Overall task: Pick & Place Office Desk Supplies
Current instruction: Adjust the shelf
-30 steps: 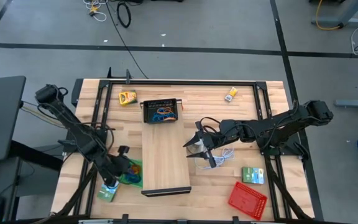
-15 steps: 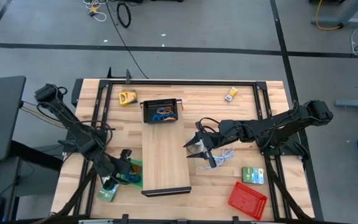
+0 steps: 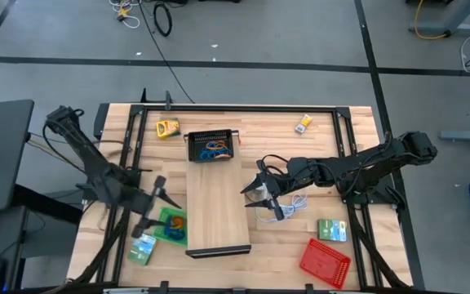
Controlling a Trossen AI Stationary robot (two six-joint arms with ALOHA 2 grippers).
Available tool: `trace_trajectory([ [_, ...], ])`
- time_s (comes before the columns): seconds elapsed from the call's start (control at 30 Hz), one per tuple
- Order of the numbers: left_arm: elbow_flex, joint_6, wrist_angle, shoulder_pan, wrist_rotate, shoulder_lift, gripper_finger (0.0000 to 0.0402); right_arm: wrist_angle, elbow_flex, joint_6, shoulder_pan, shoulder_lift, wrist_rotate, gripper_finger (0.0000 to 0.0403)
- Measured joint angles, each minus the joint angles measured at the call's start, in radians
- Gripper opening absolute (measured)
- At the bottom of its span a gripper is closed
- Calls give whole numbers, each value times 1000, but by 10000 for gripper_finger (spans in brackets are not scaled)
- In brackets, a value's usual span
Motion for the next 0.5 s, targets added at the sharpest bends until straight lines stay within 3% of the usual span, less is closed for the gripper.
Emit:
trace_trajectory([
  [0.13,0,127,-33,2,1,-119,253,0,0,-2,0,0,0,204],
  [0.33,-9,70,-222,30,0,-288,252,-4,0,-7,0,0,-4,204],
  [0.5,-159,48,-135,54,-15,-429,252,-5,0,-61,0,0,-4,204],
])
